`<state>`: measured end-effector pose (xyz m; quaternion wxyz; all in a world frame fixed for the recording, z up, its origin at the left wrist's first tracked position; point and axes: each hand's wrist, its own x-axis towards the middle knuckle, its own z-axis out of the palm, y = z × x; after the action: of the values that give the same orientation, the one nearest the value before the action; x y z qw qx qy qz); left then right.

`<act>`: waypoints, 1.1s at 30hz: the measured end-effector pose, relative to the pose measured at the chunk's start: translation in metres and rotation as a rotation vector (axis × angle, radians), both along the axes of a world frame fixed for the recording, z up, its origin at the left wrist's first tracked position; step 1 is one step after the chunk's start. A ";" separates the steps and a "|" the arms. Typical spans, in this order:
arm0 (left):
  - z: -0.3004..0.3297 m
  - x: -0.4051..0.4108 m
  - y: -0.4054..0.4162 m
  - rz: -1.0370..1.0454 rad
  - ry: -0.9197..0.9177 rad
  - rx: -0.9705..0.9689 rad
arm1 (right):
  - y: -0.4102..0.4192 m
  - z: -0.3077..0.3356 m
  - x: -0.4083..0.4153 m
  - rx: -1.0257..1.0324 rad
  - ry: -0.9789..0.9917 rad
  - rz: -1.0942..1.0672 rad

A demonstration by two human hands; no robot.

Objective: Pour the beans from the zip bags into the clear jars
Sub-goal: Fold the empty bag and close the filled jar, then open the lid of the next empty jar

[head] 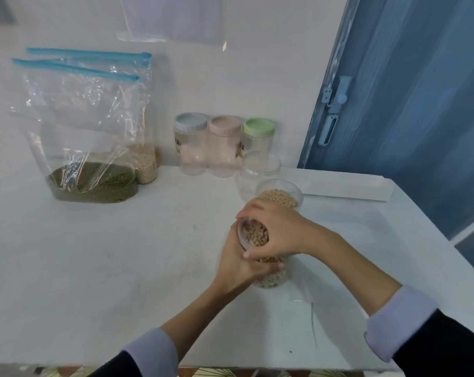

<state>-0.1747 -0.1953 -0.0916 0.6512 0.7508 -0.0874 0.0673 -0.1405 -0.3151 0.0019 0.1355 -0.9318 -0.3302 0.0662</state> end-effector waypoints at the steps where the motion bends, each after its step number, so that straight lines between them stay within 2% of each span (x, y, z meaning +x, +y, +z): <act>1: -0.001 0.000 -0.004 -0.008 -0.007 0.021 | -0.003 -0.001 0.001 -0.013 0.012 0.012; 5: -0.003 -0.001 -0.014 -0.047 0.007 0.119 | -0.003 0.002 0.007 -0.056 0.038 0.034; 10: 0.002 -0.003 0.005 -0.208 0.067 0.152 | 0.016 0.009 0.026 -0.030 0.080 0.057; 13: 0.006 0.008 0.031 -0.136 0.057 0.218 | 0.032 0.011 0.052 -0.020 0.001 0.015; 15: 0.008 0.025 0.051 -0.025 0.051 0.225 | 0.043 0.015 0.077 0.005 -0.096 -0.124; 17: 0.018 0.044 0.070 0.046 0.031 0.236 | 0.049 0.015 0.107 -0.071 -0.178 -0.323; 20: 0.029 0.072 0.089 0.083 0.035 0.273 | 0.050 0.007 0.142 -0.226 -0.070 -0.603; 23: 0.028 0.094 0.106 0.103 0.031 0.370 | 0.054 -0.005 0.156 -0.249 0.074 -0.737; 27: 0.015 0.111 0.129 0.095 0.045 0.436 | 0.088 -0.005 0.150 -0.218 0.024 -0.682; 33: -0.011 0.115 0.159 0.130 0.097 0.280 | 0.184 -0.019 0.102 -0.201 -0.116 -0.412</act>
<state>-0.0599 -0.0364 -0.1024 0.5378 0.8408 -0.0157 0.0603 -0.0384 -0.1313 -0.0173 0.0336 -0.9905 -0.1323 0.0159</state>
